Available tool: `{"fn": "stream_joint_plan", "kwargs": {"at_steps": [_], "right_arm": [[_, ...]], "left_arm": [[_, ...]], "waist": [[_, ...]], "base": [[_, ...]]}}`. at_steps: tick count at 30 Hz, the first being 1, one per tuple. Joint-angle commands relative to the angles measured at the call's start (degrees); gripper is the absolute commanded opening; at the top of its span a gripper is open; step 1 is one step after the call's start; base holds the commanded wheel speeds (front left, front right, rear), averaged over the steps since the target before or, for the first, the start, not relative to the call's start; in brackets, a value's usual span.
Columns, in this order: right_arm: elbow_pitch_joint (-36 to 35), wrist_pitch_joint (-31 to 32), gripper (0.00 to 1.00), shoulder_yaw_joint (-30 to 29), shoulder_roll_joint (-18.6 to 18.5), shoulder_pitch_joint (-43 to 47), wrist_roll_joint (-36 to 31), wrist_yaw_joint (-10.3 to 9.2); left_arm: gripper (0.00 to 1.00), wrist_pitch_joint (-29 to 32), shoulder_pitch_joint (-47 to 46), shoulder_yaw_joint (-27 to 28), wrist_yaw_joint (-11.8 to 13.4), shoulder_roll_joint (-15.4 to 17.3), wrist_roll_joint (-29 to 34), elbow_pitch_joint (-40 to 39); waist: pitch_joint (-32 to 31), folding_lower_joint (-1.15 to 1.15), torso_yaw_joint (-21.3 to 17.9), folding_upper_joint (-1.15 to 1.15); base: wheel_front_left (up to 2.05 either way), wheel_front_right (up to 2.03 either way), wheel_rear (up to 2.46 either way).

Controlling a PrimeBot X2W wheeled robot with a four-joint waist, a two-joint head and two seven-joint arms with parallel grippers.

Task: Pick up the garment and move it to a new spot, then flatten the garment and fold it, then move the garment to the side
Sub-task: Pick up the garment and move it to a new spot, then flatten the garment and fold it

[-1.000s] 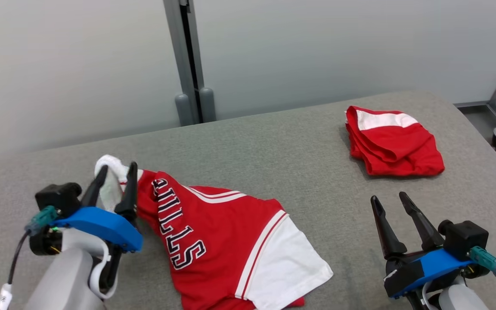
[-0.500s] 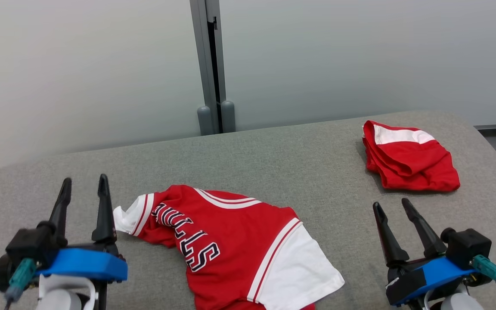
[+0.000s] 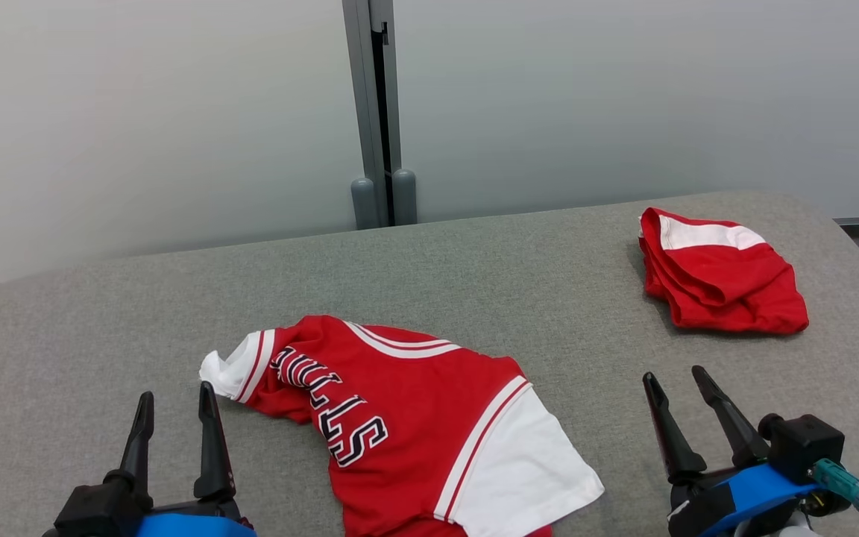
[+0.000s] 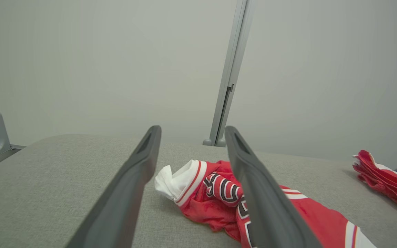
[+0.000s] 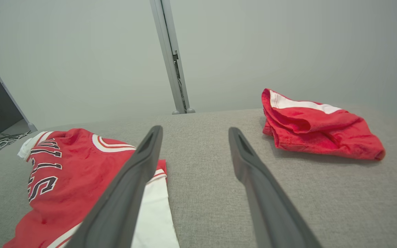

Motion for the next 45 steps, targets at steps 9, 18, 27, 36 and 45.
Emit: {"fn": "stream_joint_plan", "kwargs": {"at_steps": [9, 18, 27, 36, 45], "right_arm": [[0.8, -0.2, 1.00, 1.1, -0.7, -0.9, 0.4, 0.00], [8.5, 1.5, 1.00, 8.9, -2.7, -7.9, 2.3, 0.00], [21.3, 13.7, 1.00, 21.3, -5.2, -25.5, 12.3, 0.00], [30.4, 22.6, 1.00, 29.5, -7.1, -37.1, 19.9, 0.00], [32.8, 29.1, 0.84, 37.1, -8.8, -40.4, 27.9, 0.00]], "left_arm": [[1.00, -0.2, -0.9, 2.6, -3.1, -1.9, 3.0, 1.6], [1.00, -0.2, -2.6, 1.7, -5.1, -2.6, 4.3, 3.5], [1.00, -0.2, -6.7, -0.7, -5.5, -2.9, 4.7, 4.0], [1.00, -0.2, -10.0, -3.3, -4.3, -3.0, 2.7, 3.9], [1.00, -0.2, -11.0, -4.2, -3.1, -3.0, 1.5, 3.6]], "waist": [[-0.1, 0.00, 0.2, 0.00], [1.5, 0.00, 2.7, 0.00], [9.0, 0.00, 11.1, 0.00], [13.6, 0.00, 16.9, 0.00], [15.0, 0.00, 19.5, 0.00]], "base": [[0.00, 0.00, 0.00], [0.00, 0.00, 0.00], [0.00, 0.00, 0.00], [0.00, 0.00, 0.00], [0.00, 0.00, 0.00]]}}
